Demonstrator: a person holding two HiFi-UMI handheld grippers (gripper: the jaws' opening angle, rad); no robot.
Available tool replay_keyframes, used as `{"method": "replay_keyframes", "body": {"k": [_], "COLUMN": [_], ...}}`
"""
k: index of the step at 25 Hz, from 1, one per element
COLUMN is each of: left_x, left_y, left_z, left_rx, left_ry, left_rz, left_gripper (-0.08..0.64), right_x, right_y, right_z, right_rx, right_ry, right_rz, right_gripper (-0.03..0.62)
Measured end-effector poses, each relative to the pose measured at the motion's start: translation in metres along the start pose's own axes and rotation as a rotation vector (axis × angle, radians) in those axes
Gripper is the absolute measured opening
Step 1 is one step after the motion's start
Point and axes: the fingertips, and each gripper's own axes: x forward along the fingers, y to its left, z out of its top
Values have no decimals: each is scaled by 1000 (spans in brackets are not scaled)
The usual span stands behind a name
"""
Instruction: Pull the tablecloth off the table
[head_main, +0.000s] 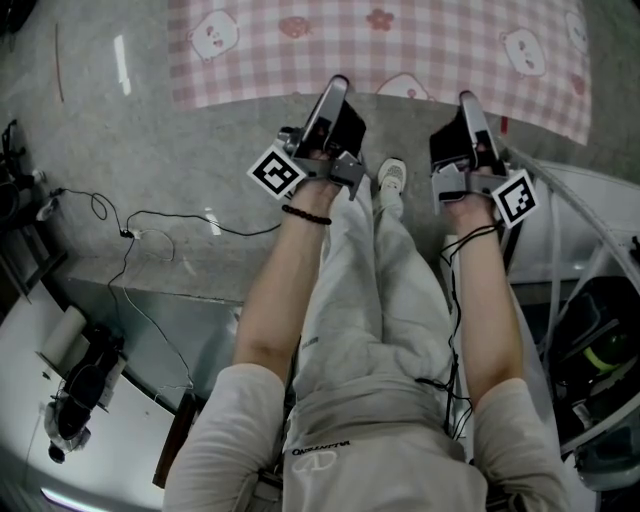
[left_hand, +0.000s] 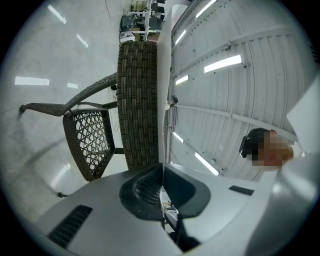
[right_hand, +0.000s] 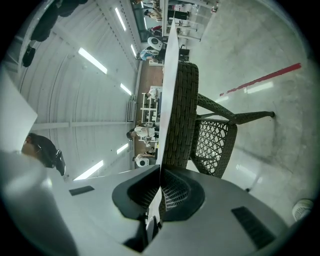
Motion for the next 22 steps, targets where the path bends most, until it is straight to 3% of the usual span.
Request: {"method": "replay_keyframes", "body": {"k": [14, 22], "left_x": [0, 1], "left_y": [6, 3], "left_z": [-1, -1], "left_rx": [29, 19], "left_ry": [-5, -13], "left_rz": [83, 77], "left_gripper": [3, 3], "right_x": [0, 2], "right_y": [-3, -7], "right_z": [0, 1], "right_rx": [55, 42], "right_ry": [43, 61], "right_rz": [-23, -42], "right_gripper": [11, 11]}}
